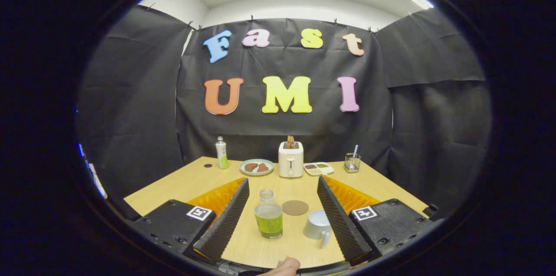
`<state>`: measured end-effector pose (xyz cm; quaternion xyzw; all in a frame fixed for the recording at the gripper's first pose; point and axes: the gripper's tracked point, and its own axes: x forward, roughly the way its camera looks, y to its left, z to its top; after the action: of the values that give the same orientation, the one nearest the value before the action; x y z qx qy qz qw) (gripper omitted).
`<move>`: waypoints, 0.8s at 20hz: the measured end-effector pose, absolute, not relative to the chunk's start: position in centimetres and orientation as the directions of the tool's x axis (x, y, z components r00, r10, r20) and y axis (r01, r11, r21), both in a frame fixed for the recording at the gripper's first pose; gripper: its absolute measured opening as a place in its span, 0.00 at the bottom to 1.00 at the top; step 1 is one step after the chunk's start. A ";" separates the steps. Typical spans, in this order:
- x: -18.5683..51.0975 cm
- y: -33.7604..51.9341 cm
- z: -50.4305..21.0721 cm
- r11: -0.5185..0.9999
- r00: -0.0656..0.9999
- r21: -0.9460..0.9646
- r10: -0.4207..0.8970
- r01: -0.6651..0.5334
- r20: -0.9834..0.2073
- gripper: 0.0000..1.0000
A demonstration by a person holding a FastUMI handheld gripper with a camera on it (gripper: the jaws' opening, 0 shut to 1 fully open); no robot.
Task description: Take the bottle from table, then pour the juice into the cup, finally place the bottle on the coaster
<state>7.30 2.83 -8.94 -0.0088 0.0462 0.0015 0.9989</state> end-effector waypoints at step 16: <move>15.4 5.1 -20.5 0.995 0.984 -0.082 -0.064 0.051 -0.164 1.00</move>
<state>15.41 5.11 -20.50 -0.0388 0.0833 -0.0288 0.9954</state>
